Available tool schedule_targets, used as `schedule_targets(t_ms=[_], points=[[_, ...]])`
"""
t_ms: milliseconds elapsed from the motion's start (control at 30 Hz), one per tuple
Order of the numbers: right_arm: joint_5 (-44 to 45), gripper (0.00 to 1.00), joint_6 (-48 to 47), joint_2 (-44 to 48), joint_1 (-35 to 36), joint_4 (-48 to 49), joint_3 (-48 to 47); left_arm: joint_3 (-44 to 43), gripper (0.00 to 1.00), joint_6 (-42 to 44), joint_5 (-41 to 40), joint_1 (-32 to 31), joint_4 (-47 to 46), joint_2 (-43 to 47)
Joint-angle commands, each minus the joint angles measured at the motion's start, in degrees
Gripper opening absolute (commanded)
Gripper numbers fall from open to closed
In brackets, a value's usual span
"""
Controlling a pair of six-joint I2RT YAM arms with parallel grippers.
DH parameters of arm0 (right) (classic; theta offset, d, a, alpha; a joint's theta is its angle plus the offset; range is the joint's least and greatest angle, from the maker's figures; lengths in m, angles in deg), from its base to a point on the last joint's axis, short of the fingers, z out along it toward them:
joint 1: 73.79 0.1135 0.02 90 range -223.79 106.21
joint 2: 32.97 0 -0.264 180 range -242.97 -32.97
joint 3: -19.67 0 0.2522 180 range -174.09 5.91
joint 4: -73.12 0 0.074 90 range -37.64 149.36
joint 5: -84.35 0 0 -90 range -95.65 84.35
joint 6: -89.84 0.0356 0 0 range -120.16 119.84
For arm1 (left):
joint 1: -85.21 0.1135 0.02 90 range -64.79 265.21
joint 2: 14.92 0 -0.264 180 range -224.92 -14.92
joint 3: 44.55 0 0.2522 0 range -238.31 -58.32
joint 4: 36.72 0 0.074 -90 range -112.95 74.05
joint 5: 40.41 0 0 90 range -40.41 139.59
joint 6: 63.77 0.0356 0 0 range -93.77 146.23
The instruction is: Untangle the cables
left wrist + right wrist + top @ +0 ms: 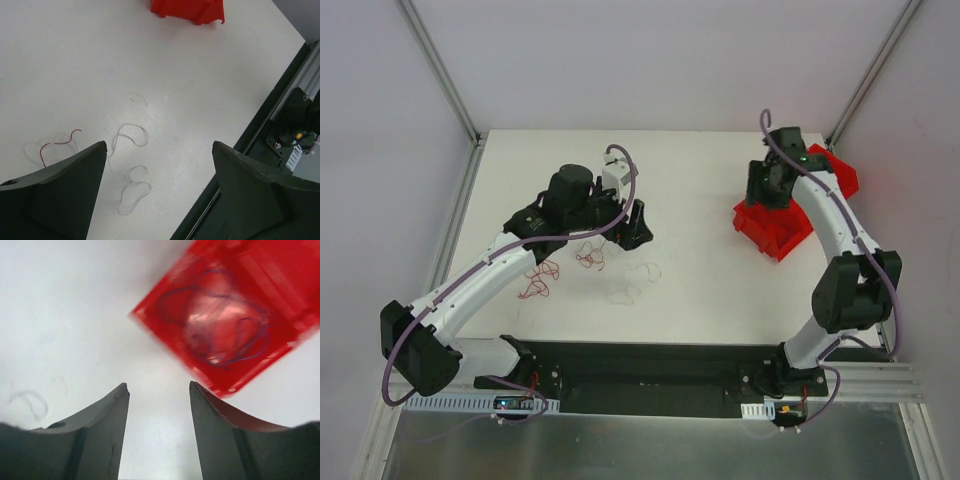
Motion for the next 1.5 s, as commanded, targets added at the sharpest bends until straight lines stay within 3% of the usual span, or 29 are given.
schedule_targets(t_ms=[0, 200, 367, 433, 600, 667, 800, 1067, 1233, 1400, 1467], points=[[-4.37, 0.55, 2.65, 9.96, 13.46, 10.39, 11.91, 1.37, 0.84, -4.58, -6.07, 0.78, -1.35, 2.50], [-15.10, 0.56, 14.16, 15.70, 28.50, 38.17, 33.63, 14.19, 0.82, -14.26, -15.03, 0.70, -10.94, 13.12], [-17.41, 0.56, 25.06, 11.22, 36.15, 54.28, 37.88, 25.96, 0.80, -21.02, -28.40, 0.87, -10.85, 23.15], [-17.66, 0.55, 26.13, 9.11, 38.70, 57.09, 38.14, 29.75, 0.80, -22.88, -27.55, 1.40, -11.11, 24.57], [-15.55, 0.55, 25.95, 9.54, 43.19, 62.73, 43.14, 29.68, 0.79, -24.89, -12.80, 3.85, -11.03, 15.46], [-13.81, 0.55, 27.18, 11.11, 43.28, 63.35, 46.21, 27.84, 0.72, -25.26, -7.87, 4.30, -11.99, 10.45], [-10.46, 0.54, 27.28, 15.42, 43.37, 63.27, 51.32, 25.20, 0.65, -26.13, -2.85, 4.30, -14.71, 1.83], [-4.74, 0.56, 23.94, 24.03, 43.10, 55.54, 53.88, 22.56, 0.54, -26.31, 1.20, 4.30, -17.09, -9.17], [-3.95, 0.58, 23.23, 26.07, 42.14, 53.69, 53.00, 22.21, 0.31, -27.45, 3.05, 4.30, -17.35, -12.43], [-7.45, 0.58, 19.99, 19.58, 38.11, 50.08, 47.56, 22.64, 0.03, -25.70, 3.23, 4.21, -17.44, -10.50], [-12.01, 0.56, 19.80, 14.57, 34.95, 47.90, 43.79, 23.00, 0.00, -25.26, 3.22, 4.21, -17.44, -8.57]])
